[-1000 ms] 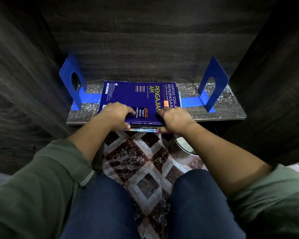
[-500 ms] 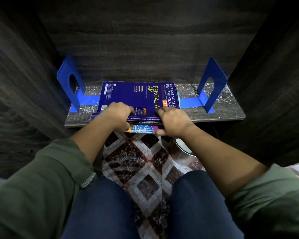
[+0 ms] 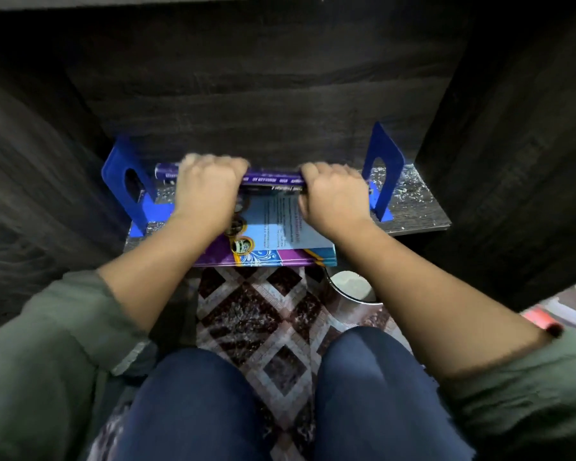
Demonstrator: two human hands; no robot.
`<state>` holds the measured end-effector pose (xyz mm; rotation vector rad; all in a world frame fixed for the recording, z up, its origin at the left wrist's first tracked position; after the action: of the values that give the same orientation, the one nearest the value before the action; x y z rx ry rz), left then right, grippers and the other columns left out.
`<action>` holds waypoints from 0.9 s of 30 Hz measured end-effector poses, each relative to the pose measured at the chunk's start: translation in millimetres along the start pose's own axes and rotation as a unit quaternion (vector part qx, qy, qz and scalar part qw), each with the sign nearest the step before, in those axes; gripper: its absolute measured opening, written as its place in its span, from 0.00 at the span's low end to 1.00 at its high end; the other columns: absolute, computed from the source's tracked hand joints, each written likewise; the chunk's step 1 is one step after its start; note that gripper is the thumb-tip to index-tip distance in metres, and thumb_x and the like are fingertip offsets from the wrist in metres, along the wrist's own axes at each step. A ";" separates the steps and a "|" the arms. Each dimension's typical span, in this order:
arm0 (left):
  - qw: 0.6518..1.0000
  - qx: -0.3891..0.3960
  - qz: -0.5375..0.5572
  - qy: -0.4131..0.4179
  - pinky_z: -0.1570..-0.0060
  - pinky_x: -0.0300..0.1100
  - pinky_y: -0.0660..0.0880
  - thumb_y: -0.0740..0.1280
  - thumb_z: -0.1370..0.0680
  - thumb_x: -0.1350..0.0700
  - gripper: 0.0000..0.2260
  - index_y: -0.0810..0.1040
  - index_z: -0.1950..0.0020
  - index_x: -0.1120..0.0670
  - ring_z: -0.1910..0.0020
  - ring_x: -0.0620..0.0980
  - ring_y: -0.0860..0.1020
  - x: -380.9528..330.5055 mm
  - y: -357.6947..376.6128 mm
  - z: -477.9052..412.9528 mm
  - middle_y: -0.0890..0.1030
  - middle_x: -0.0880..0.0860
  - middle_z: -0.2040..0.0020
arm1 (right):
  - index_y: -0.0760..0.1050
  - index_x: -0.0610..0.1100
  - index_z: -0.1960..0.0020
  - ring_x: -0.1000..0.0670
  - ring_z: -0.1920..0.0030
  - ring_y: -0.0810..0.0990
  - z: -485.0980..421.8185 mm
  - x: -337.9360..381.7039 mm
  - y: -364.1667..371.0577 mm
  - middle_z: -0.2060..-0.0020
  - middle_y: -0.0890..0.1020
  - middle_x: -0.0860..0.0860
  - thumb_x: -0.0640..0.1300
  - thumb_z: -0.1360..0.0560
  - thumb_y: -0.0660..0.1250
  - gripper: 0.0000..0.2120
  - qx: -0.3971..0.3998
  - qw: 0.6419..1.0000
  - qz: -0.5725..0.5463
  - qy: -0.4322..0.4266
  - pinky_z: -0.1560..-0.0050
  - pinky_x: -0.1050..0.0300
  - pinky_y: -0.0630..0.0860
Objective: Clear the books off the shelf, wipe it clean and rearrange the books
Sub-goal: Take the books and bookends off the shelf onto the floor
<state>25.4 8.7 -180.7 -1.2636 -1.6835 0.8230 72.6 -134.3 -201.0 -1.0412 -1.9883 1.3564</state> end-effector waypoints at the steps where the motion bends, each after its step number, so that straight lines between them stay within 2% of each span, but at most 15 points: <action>1: 1.000 -0.022 0.003 0.017 0.51 0.50 0.69 0.68 0.30 0.62 0.12 0.81 0.48 0.53 0.55 0.58 0.79 -11.7 -22.7 -8.2 0.83 0.56 0.56 | 0.73 0.44 0.41 0.41 0.46 0.78 4.0 -4.9 -19.9 0.47 0.80 0.45 0.51 0.27 0.67 0.17 -0.032 0.999 -0.007 0.027 0.42 0.48 0.70; 3: 0.997 -0.050 0.005 0.066 0.50 0.49 0.68 0.68 0.29 0.62 0.10 0.81 0.49 0.53 0.55 0.58 0.79 -40.9 -65.4 -18.5 0.82 0.54 0.56 | 0.74 0.45 0.44 0.41 0.48 0.79 15.0 -17.8 -53.3 0.50 0.80 0.46 0.53 0.30 0.69 0.18 -0.041 0.996 -0.015 0.071 0.49 0.49 0.71; 6: 0.983 -0.048 0.036 0.172 0.48 0.50 0.68 0.67 0.29 0.60 0.11 0.80 0.47 0.51 0.53 0.57 0.79 -93.9 -111.5 -17.4 0.82 0.53 0.54 | 0.75 0.49 0.46 0.43 0.51 0.80 46.7 -45.5 -89.1 0.52 0.81 0.49 0.55 0.31 0.70 0.16 0.002 0.991 -0.033 0.128 0.59 0.53 0.66; 8: 0.970 -0.040 0.047 0.236 0.50 0.51 0.70 0.68 0.30 0.60 0.11 0.79 0.49 0.51 0.53 0.57 0.80 -133.7 -129.3 -9.5 0.82 0.53 0.54 | 0.75 0.51 0.47 0.42 0.51 0.80 77.1 -63.9 -103.6 0.52 0.81 0.48 0.54 0.31 0.69 0.15 0.016 0.986 -0.049 0.158 0.59 0.54 0.65; 10: 0.954 -0.034 0.031 0.295 0.56 0.49 0.72 0.69 0.34 0.62 0.09 0.78 0.56 0.53 0.59 0.58 0.80 -176.4 -137.8 3.0 0.82 0.54 0.61 | 0.76 0.50 0.44 0.42 0.50 0.80 107.1 -82.0 -103.9 0.51 0.81 0.48 0.53 0.29 0.67 0.15 0.043 0.979 -0.062 0.191 0.59 0.55 0.65; 12: 0.939 -0.025 0.043 0.339 0.60 0.47 0.72 0.72 0.37 0.62 0.09 0.77 0.60 0.54 0.63 0.58 0.80 -219.9 -144.4 15.4 0.81 0.54 0.64 | 0.77 0.50 0.42 0.41 0.50 0.80 144.1 -114.6 -93.6 0.50 0.81 0.47 0.52 0.28 0.67 0.16 0.084 0.958 -0.088 0.259 0.59 0.56 0.66; 14: 0.932 0.011 0.059 0.356 0.55 0.48 0.72 0.74 0.32 0.55 0.10 0.78 0.54 0.52 0.55 0.58 0.80 -259.4 -146.6 21.2 0.82 0.53 0.57 | 0.78 0.51 0.42 0.41 0.49 0.81 188.1 -149.9 -79.4 0.50 0.82 0.46 0.52 0.29 0.69 0.16 0.114 0.935 -0.102 0.320 0.59 0.56 0.68; 16: 0.928 0.069 0.031 0.365 0.48 0.48 0.70 0.72 0.28 0.46 0.15 0.76 0.45 0.49 0.45 0.55 0.77 -291.3 -145.1 21.3 0.80 0.51 0.47 | 0.79 0.51 0.43 0.41 0.50 0.82 233.2 -177.0 -63.6 0.50 0.83 0.46 0.52 0.29 0.70 0.16 0.141 0.917 -0.105 0.359 0.58 0.54 0.72; 19: 0.909 0.081 -0.006 0.409 0.45 0.48 0.71 0.71 0.28 0.40 0.22 0.74 0.39 0.48 0.42 0.53 0.76 -333.7 -146.0 20.6 0.78 0.50 0.43 | 0.78 0.49 0.43 0.41 0.49 0.81 295.0 -208.9 -42.7 0.50 0.82 0.46 0.51 0.28 0.69 0.14 0.194 0.888 -0.100 0.404 0.56 0.54 0.73; 22: 0.872 0.019 0.013 0.489 0.49 0.50 0.73 0.72 0.29 0.43 0.20 0.77 0.42 0.52 0.46 0.55 0.76 -377.7 -143.0 29.6 0.79 0.52 0.48 | 0.78 0.50 0.42 0.42 0.49 0.81 342.4 -244.3 -42.4 0.50 0.82 0.46 0.51 0.26 0.68 0.14 0.217 0.868 -0.068 0.442 0.58 0.56 0.69; 24: 0.834 -0.050 0.038 0.549 0.54 0.51 0.73 0.68 0.27 0.52 0.09 0.79 0.50 0.55 0.50 0.58 0.76 -408.9 -146.5 42.5 0.79 0.54 0.53 | 0.77 0.51 0.42 0.42 0.48 0.80 362.4 -266.7 -49.1 0.50 0.82 0.47 0.50 0.26 0.67 0.12 0.223 0.863 -0.050 0.450 0.58 0.56 0.67; 25: 0.813 -0.079 0.041 0.575 0.53 0.52 0.72 0.64 0.26 0.56 0.07 0.79 0.53 0.57 0.50 0.59 0.76 -423.7 -145.8 47.5 0.79 0.55 0.54 | 0.78 0.51 0.43 0.42 0.47 0.80 369.3 -277.7 -53.7 0.49 0.82 0.46 0.49 0.26 0.67 0.12 0.226 0.863 -0.035 0.452 0.58 0.56 0.67; 27: 0.784 -0.129 0.015 0.607 0.45 0.55 0.71 0.58 0.24 0.62 0.10 0.79 0.55 0.58 0.49 0.60 0.76 -449.8 -137.4 51.0 0.79 0.57 0.55 | 0.78 0.51 0.43 0.42 0.47 0.80 378.0 -301.1 -62.2 0.49 0.82 0.46 0.46 0.26 0.66 0.11 0.226 0.859 -0.002 0.460 0.56 0.55 0.69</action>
<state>-19.9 -462.1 -190.5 -1.4895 -0.6841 -0.2896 -60.9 -596.2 -280.2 -1.1382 -0.9073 0.9519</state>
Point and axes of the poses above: each hand's wrist, its own z-axis away from the middle knuckle, its own y-axis out of the palm, x = y × z, the point moved 8 cm from there along -z, towards the middle knuckle
